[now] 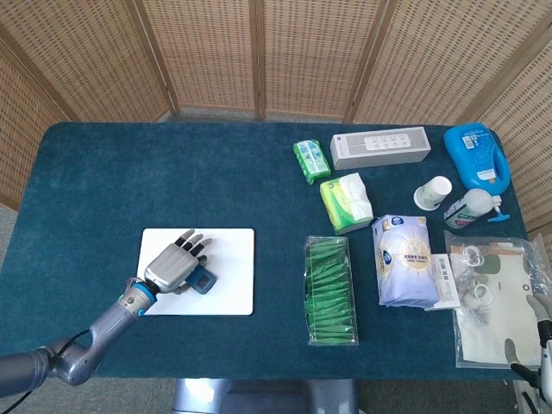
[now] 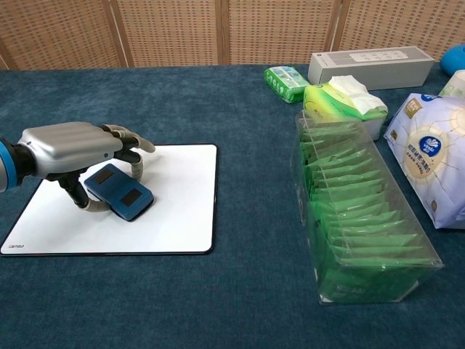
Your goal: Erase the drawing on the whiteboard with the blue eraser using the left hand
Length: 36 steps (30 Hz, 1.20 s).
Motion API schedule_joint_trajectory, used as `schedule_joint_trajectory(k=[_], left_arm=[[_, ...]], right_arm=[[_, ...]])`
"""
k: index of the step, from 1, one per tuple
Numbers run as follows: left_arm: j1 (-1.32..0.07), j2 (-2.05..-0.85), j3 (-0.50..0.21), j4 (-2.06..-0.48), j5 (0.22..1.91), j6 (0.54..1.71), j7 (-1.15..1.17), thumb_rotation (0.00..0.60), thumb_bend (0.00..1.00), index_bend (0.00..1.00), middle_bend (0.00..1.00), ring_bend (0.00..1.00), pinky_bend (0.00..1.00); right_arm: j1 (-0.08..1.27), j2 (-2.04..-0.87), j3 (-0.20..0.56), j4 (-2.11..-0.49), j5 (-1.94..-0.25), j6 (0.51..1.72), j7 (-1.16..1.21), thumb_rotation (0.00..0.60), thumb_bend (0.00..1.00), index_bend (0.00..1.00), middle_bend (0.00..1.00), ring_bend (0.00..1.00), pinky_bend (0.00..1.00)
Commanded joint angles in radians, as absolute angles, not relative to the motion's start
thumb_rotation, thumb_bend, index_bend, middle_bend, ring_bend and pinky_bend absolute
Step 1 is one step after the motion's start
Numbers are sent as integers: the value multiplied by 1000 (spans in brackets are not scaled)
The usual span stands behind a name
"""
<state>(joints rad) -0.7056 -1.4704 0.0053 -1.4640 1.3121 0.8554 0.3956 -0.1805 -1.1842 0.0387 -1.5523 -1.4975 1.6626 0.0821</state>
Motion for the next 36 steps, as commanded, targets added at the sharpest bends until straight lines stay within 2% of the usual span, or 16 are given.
schedule_joint_trajectory(k=[1, 8, 14, 25, 36], left_arm=[[-707, -1465, 13, -1486, 1325, 855, 398, 600, 363, 854, 104, 0, 0], [-710, -1448, 35, -1559, 1373, 858, 394, 600, 363, 854, 106, 0, 0], [-707, -1440, 21, -1580, 1404, 895, 377, 600, 363, 854, 106, 0, 0], [-711, -1442, -23, -1524, 1356, 900, 347, 600, 363, 848, 107, 0, 0], [-715, -1473, -10, -1454, 1304, 853, 366, 600, 362, 849, 113, 0, 0]], right_arm=[[-181, -1184, 39, -1553, -1497, 1662, 82, 600, 395, 101, 114, 0, 68], [-182, -1183, 40, -1552, -1496, 1665, 83, 600, 396, 100, 114, 0, 68], [-182, -1182, 39, -1553, -1497, 1665, 86, 600, 396, 101, 114, 0, 70], [-182, -1186, 39, -1547, -1495, 1662, 90, 600, 397, 102, 114, 0, 70], [-179, -1186, 40, -1550, -1494, 1657, 84, 600, 396, 102, 114, 0, 70]])
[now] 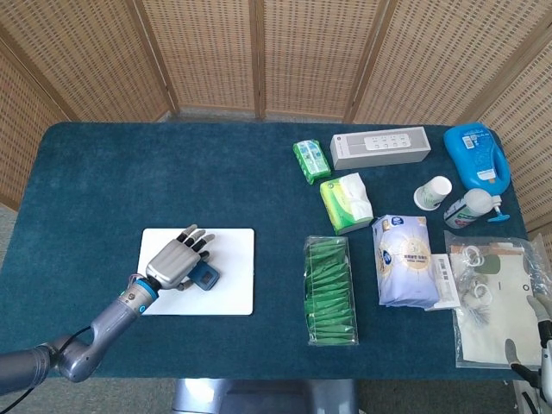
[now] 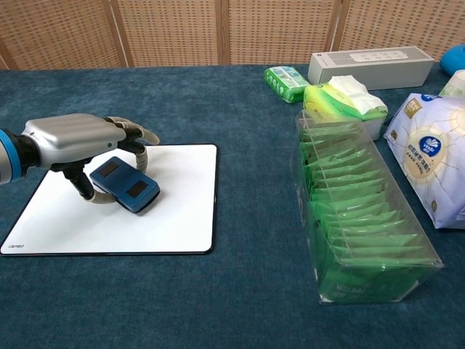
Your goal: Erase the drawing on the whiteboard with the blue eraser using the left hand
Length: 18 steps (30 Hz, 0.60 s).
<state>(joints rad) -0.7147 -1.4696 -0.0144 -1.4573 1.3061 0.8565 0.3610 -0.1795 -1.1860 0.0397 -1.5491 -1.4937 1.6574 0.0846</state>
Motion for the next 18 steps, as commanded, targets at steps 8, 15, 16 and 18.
schedule_joint_trajectory(k=[8, 15, 16, 18], left_arm=[[-712, -1482, 13, -1454, 1309, 842, 389, 600, 363, 855, 120, 0, 0], [-708, -1470, 37, -1504, 1345, 850, 393, 600, 363, 855, 122, 0, 0], [-708, -1463, 44, -1537, 1373, 859, 389, 600, 363, 855, 122, 0, 0], [-708, -1454, 50, -1560, 1392, 864, 381, 600, 363, 855, 122, 0, 0]], right_arm=[[-178, -1187, 41, -1552, -1494, 1657, 81, 600, 397, 106, 115, 0, 70], [-178, -1187, 40, -1551, -1493, 1655, 83, 600, 400, 106, 114, 0, 70], [-178, -1187, 41, -1550, -1492, 1655, 84, 600, 399, 106, 114, 0, 70], [-178, -1187, 41, -1550, -1491, 1655, 84, 600, 398, 107, 114, 0, 70]])
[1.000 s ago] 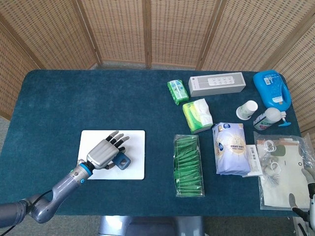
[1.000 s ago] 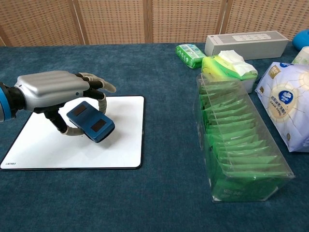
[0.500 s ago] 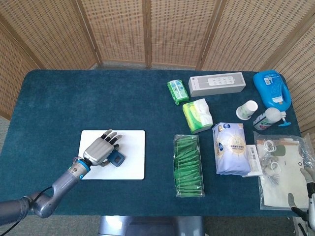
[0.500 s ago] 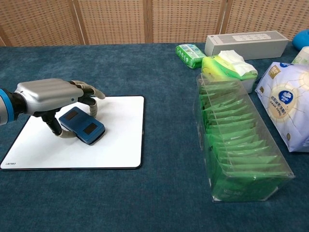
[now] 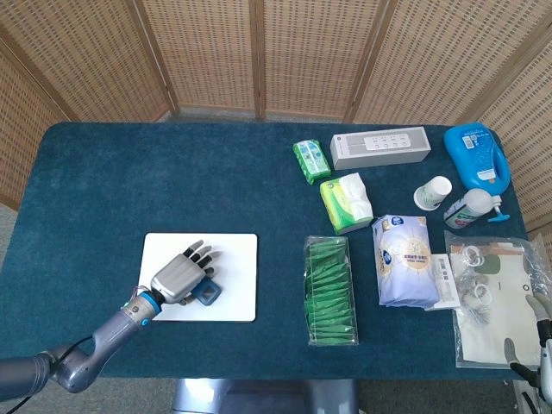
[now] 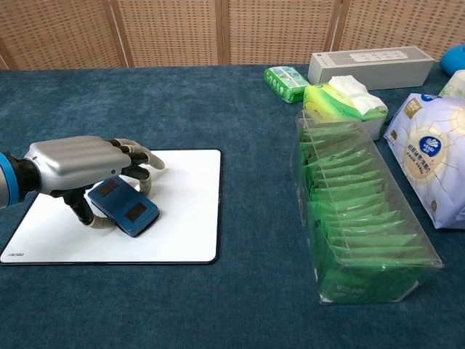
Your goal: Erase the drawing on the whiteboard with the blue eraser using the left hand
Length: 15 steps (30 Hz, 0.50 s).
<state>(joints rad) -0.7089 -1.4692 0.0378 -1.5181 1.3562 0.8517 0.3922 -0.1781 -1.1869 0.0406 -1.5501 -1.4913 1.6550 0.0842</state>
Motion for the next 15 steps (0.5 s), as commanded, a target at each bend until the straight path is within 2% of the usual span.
schedule_joint_trajectory(k=[1, 9, 15], left_arm=[[-708, -1451, 52, -1568, 1399, 866, 377, 600, 363, 855, 122, 0, 0], [-707, -1432, 59, -1625, 1453, 885, 345, 600, 363, 845, 122, 0, 0], [-694, -1427, 39, -1623, 1455, 923, 319, 600, 362, 833, 120, 0, 0]], right_arm=[[-178, -1187, 41, -1550, -1491, 1655, 85, 600, 399, 107, 114, 0, 70], [-179, -1189, 40, -1546, -1490, 1654, 88, 600, 399, 106, 114, 0, 70], [-181, -1188, 41, -1543, -1488, 1657, 95, 600, 400, 107, 114, 0, 70]])
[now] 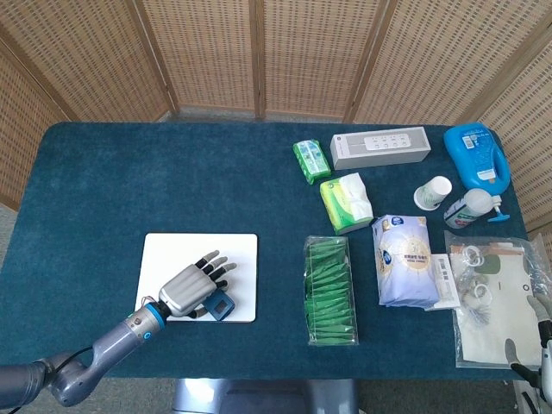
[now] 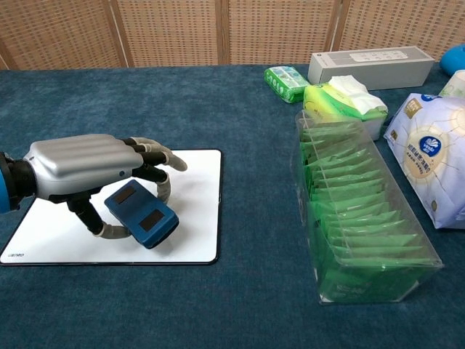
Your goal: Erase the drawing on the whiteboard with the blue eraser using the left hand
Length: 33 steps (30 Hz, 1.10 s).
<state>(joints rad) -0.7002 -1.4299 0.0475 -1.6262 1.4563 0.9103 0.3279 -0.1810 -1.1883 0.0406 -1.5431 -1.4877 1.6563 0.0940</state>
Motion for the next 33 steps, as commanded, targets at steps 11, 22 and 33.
schedule_joint_trajectory(k=[11, 22, 33], left_arm=[[-677, -1416, 26, -1585, 1419, 933, 313, 600, 363, 797, 107, 0, 0], [-673, -1414, 23, -1553, 1347, 897, 367, 600, 359, 504, 0, 0, 0], [-689, -1408, 22, -1580, 1237, 847, 464, 600, 359, 301, 0, 0, 0]], right_arm=[[-177, -1193, 40, -1538, -1488, 1649, 96, 600, 399, 107, 114, 0, 70], [-175, -1195, 41, -1539, -1488, 1647, 93, 600, 399, 107, 115, 0, 70], [-179, -1193, 42, -1539, -1488, 1654, 98, 600, 402, 109, 117, 0, 71]])
